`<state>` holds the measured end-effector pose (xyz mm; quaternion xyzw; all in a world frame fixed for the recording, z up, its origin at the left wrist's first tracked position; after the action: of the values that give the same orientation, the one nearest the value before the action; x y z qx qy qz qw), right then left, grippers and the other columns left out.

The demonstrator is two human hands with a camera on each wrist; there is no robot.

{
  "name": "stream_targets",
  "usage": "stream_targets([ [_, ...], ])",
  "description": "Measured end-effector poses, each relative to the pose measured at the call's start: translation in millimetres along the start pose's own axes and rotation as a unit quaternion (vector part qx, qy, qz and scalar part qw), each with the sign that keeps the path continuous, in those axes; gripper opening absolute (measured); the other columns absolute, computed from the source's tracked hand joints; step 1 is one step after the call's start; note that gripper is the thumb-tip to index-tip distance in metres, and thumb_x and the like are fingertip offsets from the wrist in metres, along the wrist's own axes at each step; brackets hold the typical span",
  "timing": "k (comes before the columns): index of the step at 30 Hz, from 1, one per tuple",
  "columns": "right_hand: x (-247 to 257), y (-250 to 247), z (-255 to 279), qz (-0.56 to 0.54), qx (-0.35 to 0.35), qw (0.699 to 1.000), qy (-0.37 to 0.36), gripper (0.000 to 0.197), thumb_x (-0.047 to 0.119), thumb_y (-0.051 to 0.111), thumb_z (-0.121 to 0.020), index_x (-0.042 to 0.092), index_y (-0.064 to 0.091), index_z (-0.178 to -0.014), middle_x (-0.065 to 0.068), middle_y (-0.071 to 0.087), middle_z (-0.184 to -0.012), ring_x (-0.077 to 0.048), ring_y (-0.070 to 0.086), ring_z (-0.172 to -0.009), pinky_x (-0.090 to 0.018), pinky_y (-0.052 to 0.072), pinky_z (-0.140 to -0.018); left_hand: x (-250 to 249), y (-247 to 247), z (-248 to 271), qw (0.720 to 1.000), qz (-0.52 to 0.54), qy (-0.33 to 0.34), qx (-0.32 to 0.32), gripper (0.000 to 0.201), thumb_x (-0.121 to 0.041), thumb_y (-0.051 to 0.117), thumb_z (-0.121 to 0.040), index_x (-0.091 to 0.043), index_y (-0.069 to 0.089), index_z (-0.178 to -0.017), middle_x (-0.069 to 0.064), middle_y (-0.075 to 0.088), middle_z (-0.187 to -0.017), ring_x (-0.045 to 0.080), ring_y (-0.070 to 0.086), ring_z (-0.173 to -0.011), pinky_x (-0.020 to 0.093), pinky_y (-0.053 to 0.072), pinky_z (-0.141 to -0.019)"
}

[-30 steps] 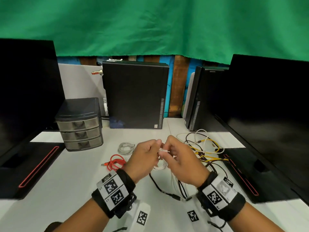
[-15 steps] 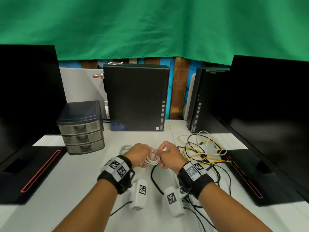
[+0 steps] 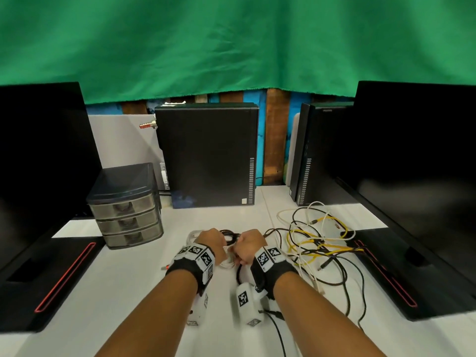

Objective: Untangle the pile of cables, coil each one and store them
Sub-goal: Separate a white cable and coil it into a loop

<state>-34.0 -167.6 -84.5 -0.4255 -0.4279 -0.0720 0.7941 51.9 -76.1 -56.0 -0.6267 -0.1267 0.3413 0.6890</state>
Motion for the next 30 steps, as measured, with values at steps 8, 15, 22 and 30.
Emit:
stream_targets([
  [8,1.8,-12.4,9.7,-0.018,0.029,0.999,0.004,0.023,0.024,0.071,-0.09,0.013,0.058,-0.074,-0.013,0.068,-0.074,-0.024,0.064,-0.06,-0.028,0.049,-0.052,13.7,-1.5,-5.4,0.992,0.119,-0.02,-0.03,0.024,-0.021,0.055,-0.096,-0.016,0.076,-0.107,0.004,0.073,-0.112,0.023,0.067,-0.105,0.032,0.054,-0.09],
  [15,0.4,-48.1,32.1,-0.091,0.012,0.996,-0.016,0.026,0.034,0.067,-0.094,0.008,0.062,-0.094,-0.007,0.071,-0.089,-0.017,0.063,-0.058,-0.022,0.041,-0.045,23.3,-16.5,-0.6,0.961,0.265,0.024,-0.073,0.027,-0.009,0.058,-0.091,-0.023,0.079,-0.082,-0.004,0.075,-0.09,0.022,0.069,-0.095,0.033,0.055,-0.09],
  [22,-43.0,-90.3,94.4,-0.104,0.002,0.994,-0.043,0.025,0.033,0.068,-0.094,0.01,0.066,-0.085,-0.004,0.073,-0.082,-0.013,0.06,-0.052,-0.021,0.036,-0.043,-36.8,6.6,70.5,0.953,0.117,0.141,0.24,0.027,-0.033,0.08,-0.081,-0.027,0.073,-0.107,-0.009,0.066,-0.069,0.004,0.055,-0.057,0.017,0.044,-0.055],
  [30,-86.6,-130.5,161.7,-0.124,-0.03,0.99,-0.066,0.024,0.028,0.068,-0.094,0.005,0.07,-0.089,-0.007,0.075,-0.083,-0.016,0.06,-0.057,-0.023,0.039,-0.045,-65.2,33.3,97.6,0.957,-0.035,0.136,0.253,0.025,-0.021,0.056,-0.099,-0.003,0.066,-0.113,0.009,0.077,-0.099,0.008,0.055,-0.05,0.02,0.045,-0.05],
])
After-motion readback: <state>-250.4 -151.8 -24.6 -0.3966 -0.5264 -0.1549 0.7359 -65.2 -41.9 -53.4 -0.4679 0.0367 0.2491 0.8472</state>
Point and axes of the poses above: each hand's wrist, its own z-axis away from the middle knuckle, its own y-axis out of the palm, x = y × z, the point moved 1 cm from there along -z, towards the middle knuckle
